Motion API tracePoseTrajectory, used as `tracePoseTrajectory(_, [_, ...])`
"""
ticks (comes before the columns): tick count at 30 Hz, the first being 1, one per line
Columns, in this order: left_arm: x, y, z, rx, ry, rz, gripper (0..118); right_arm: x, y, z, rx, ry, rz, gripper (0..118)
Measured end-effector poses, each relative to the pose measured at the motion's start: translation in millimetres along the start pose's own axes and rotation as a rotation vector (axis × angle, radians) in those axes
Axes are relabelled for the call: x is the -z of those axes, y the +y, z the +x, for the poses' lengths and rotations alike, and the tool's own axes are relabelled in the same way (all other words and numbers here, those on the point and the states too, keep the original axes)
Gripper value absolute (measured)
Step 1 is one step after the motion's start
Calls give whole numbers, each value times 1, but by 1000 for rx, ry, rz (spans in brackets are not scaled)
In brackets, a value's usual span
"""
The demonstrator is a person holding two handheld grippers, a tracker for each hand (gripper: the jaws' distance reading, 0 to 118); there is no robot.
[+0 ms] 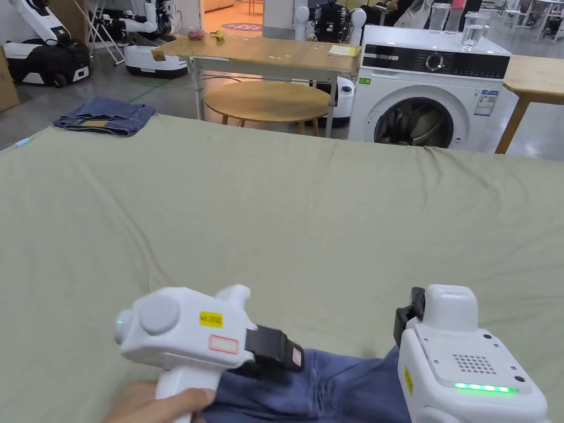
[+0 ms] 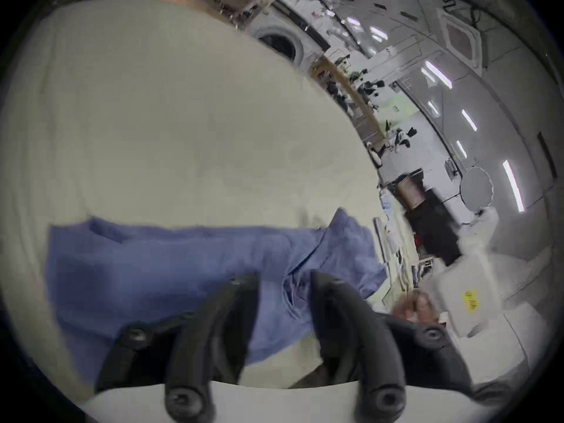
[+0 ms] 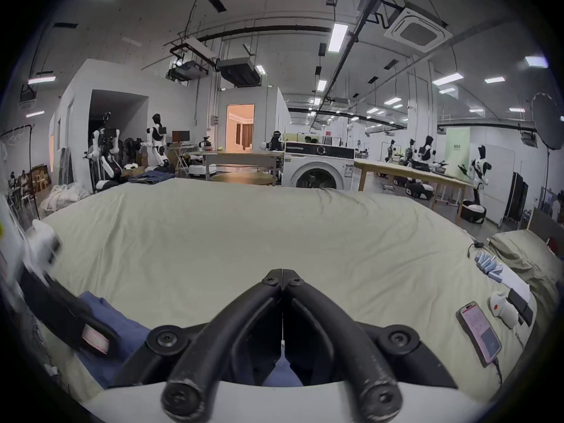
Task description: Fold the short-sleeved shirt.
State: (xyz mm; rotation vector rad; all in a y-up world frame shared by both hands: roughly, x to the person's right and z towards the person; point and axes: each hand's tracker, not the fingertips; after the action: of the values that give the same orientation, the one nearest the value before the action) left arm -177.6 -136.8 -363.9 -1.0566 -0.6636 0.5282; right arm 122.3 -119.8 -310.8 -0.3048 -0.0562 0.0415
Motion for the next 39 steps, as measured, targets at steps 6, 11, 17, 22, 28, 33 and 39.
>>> tracePoseTrajectory(6, [-79, 14, -42, 39, 153, 101, 65, 1, 1, -1, -6, 5, -4, 0])
tracePoseTrajectory(11, [-100, 2, -92, -74, 76, 61, 67, -1, 2, -3, -7, 16, -16, 0])
tracePoseTrajectory(17, [-70, -21, -140, -184, -127, -39, 67, 0, 3, -4, 8, 22, -29, 0])
tracePoseTrajectory(22, [-37, -27, -156, -311, -368, 27, 67, 0, 2, -7, 0, 24, -35, 0])
tracePoseTrajectory(28, [-18, -33, -132, -202, -214, 19, 15, 2, 0, -5, 1, 19, -45, 0])
tracePoseTrajectory(33, [-39, -25, -145, -178, -192, 49, 9, 1, 1, -2, -6, 12, -48, 0])
tracePoseTrajectory(39, [-85, -11, -122, -99, -153, 100, 9, 0, 3, 2, -1, 8, -49, 0])
